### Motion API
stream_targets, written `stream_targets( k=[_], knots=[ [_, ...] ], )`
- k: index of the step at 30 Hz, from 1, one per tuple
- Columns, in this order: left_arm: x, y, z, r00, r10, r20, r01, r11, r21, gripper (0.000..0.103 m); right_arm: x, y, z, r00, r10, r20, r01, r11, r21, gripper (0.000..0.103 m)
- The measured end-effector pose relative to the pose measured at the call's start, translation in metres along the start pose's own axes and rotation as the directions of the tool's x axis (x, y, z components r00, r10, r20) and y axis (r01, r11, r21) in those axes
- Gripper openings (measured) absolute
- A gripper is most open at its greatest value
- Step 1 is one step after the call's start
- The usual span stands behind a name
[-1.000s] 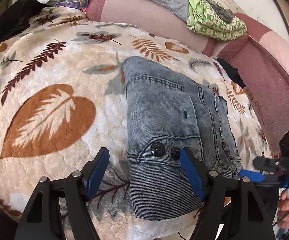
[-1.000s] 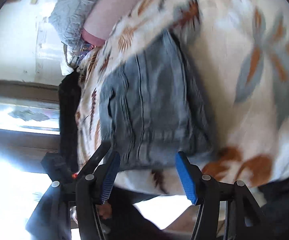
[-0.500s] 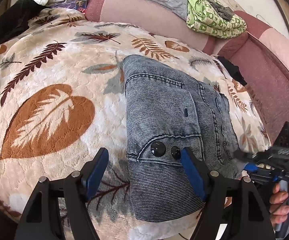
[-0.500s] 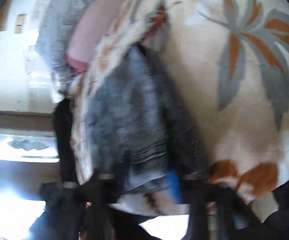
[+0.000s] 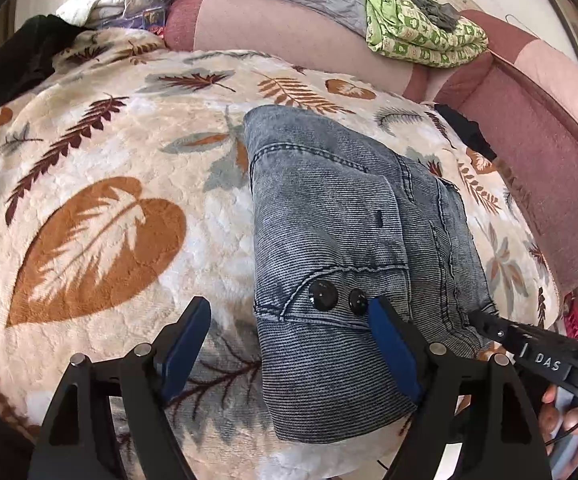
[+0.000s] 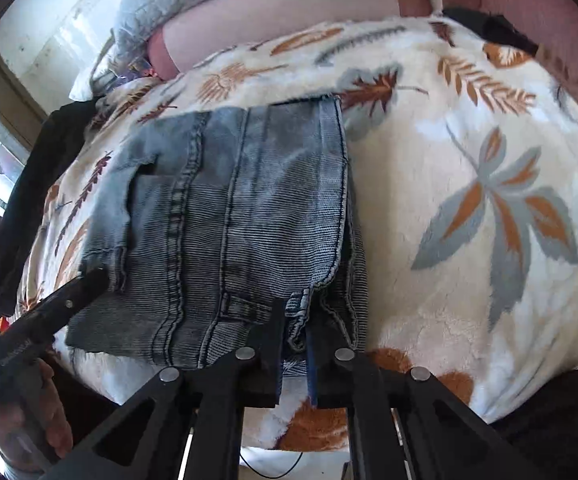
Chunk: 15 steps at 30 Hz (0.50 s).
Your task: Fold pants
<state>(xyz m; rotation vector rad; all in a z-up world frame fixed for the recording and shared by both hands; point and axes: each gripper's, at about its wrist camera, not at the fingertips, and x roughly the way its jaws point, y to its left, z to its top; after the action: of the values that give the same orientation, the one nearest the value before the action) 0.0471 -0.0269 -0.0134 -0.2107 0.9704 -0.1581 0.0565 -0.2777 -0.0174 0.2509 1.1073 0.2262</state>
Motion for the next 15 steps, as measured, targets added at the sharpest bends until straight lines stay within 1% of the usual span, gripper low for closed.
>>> stream_targets(
  k=[2,4,5,7,8,10,11,12,14,15],
  knots=[
    [0.001,0.001,0.001,1.0,-0.002,-0.006,0.002,1.0,-0.01,0.082,-0.002,-0.008,0.004,0.999,0.031,-0.027,-0.03,0.999,0.021,0.013],
    [0.0,0.0,0.0,1.0,0.004,-0.001,-0.004,1.0,-0.005,0.082,-0.006,-0.005,0.005,0.998,0.056,-0.031,-0.054,0.997,0.061,0.015],
    [0.0,0.0,0.0,1.0,0.007,0.001,-0.007,1.0,0.0,0.082,-0.012,-0.006,0.005,0.999,0.049,-0.017,-0.047,0.996,0.075,0.018],
    [0.001,0.001,0.0,1.0,0.008,0.001,-0.008,1.0,-0.002,0.082,-0.032,-0.008,0.009,0.999,0.006,0.04,-0.009,0.996,0.085,0.019],
    [0.001,0.001,-0.001,1.0,0.008,-0.001,-0.008,1.0,-0.005,0.082,-0.039,-0.007,0.011,0.998,0.002,0.065,-0.008,0.996,0.09,0.019],
    [0.002,0.001,-0.001,1.0,0.013,-0.001,-0.013,1.0,-0.008,0.083,-0.057,-0.002,0.016,0.993,0.02,0.115,-0.03,0.996,0.082,0.019],
    [0.002,0.0,-0.001,1.0,0.016,0.0,-0.016,1.0,-0.007,0.083,-0.061,0.004,0.02,0.99,0.042,0.138,-0.052,0.996,0.066,0.021],
    [0.002,-0.001,-0.002,1.0,0.019,0.002,-0.019,1.0,-0.004,0.083,-0.063,0.008,0.024,0.986,0.075,0.147,-0.084,0.995,0.055,0.028],
    [0.002,-0.001,-0.002,1.0,0.025,0.005,-0.025,1.0,0.002,0.084,-0.054,0.017,0.031,0.98,0.157,0.124,-0.165,0.985,0.056,0.037],
    [0.002,-0.001,-0.002,1.0,0.027,0.006,-0.027,1.0,0.003,0.084,-0.045,0.02,0.031,0.977,0.187,0.103,-0.192,0.98,0.05,0.038]
  ],
)
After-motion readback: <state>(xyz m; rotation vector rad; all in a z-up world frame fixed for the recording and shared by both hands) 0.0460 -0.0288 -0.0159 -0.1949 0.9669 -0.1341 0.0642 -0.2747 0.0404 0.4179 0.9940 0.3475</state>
